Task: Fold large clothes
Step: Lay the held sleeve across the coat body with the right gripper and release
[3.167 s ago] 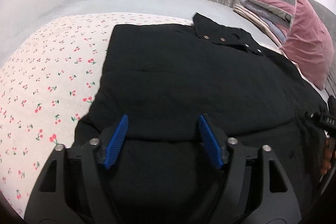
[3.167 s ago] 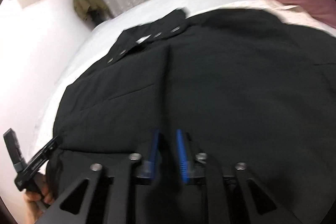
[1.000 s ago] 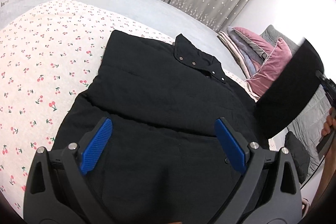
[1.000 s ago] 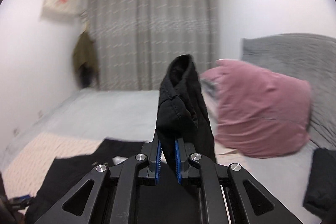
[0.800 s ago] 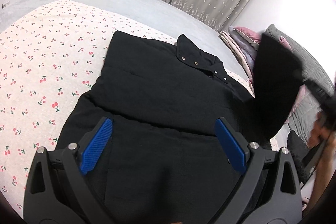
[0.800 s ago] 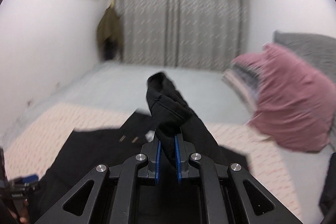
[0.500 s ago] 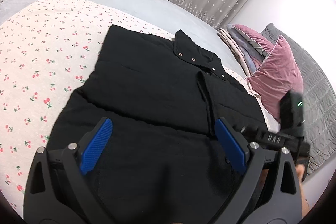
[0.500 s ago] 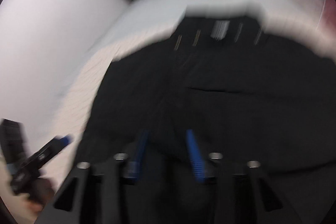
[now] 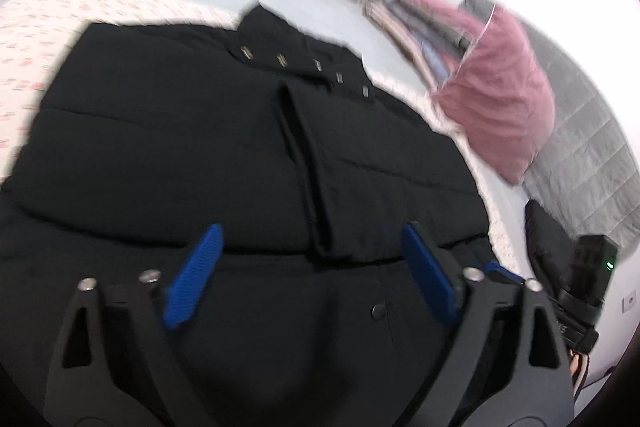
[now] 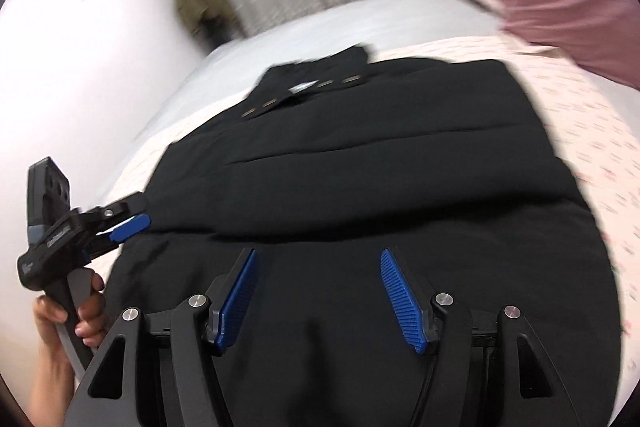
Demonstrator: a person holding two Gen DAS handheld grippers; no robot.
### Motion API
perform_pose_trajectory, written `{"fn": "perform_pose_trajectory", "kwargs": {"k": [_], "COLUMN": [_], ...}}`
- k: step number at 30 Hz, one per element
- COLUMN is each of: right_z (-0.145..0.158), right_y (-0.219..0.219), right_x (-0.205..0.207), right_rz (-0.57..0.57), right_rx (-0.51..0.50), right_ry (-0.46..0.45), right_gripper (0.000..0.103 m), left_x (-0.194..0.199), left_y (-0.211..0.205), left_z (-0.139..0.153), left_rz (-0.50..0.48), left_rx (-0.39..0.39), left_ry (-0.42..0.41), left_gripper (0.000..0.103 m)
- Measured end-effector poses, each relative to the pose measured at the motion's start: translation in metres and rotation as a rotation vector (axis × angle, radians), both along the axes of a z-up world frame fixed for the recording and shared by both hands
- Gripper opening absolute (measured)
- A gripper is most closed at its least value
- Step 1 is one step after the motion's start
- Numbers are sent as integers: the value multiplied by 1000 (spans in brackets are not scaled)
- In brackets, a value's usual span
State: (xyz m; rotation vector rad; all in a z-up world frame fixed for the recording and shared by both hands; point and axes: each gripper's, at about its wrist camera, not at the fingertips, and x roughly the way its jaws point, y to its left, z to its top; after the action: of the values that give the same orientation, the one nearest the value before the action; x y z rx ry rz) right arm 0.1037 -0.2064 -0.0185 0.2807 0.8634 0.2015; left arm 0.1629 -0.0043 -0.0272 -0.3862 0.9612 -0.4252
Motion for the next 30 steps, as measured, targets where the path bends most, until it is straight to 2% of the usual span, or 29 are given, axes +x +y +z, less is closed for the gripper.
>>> {"fn": "perform_pose_trajectory", "kwargs": {"k": [1, 2, 3, 4, 8, 9, 10, 12, 14, 15, 16, 18, 20, 24, 27, 30], "right_z": [-3, -3, -3, -6, -19, -20, -24, -26, -25, -23, -24, -27, -38, -40, -41, -44], "right_y": [-18, -24, -35, -44, -72, -82, -88, -106, -110, -110, -104, -103, -103, -94, -82, -81], "right_x": [-4, -1, -2, -1, 3, 1, 1, -4, -5, -6, -4, 0, 6, 5, -4, -13], "right_rz": [-54, -91, -131, -178, -263, -284, -303, -329, -336, -340, -338, -333, -314, -306, -295, -316], "right_rx": [-15, -40, -68, -96, -176, -205, -235, -250, -227, -230, -241, -280, -277, -349, -412, -407], "right_ry": [1, 14, 23, 18, 38, 47, 55, 66, 62, 54, 48, 46, 81, 100, 109, 114], "right_gripper": [64, 64, 64, 64, 64, 64, 64, 64, 64, 64, 64, 65, 73, 79, 84, 88], "left_x": [7, 13, 22, 24, 18, 18, 20, 25, 21, 17, 11, 3, 3, -21, -42, -61], "left_y": [-10, -19, -29, -32, -27, -23, -21, -20, -22, -28, -32, -38, -40, -30, -20, -11], "left_z": [-7, -14, -23, -26, -12, -14, -18, -26, -19, -14, -10, -14, -28, -19, -19, -27], "left_rz": [-16, -22, -8, 6, 103, 147, 166, 152, 138, 136, 133, 106, 65, 89, 65, 64], "left_rx": [7, 16, 33, 43, 45, 82, 114, 139, 182, 232, 300, 403, 483, 482, 479, 482], "left_ry": [25, 54, 86, 92, -8, -10, 2, 34, 0, -39, -93, -149, -111, -90, -43, -7], "left_gripper": [70, 64, 45, 15, 11, 12, 22, 24, 30, 44, 64, 82, 85, 96, 97, 97]}}
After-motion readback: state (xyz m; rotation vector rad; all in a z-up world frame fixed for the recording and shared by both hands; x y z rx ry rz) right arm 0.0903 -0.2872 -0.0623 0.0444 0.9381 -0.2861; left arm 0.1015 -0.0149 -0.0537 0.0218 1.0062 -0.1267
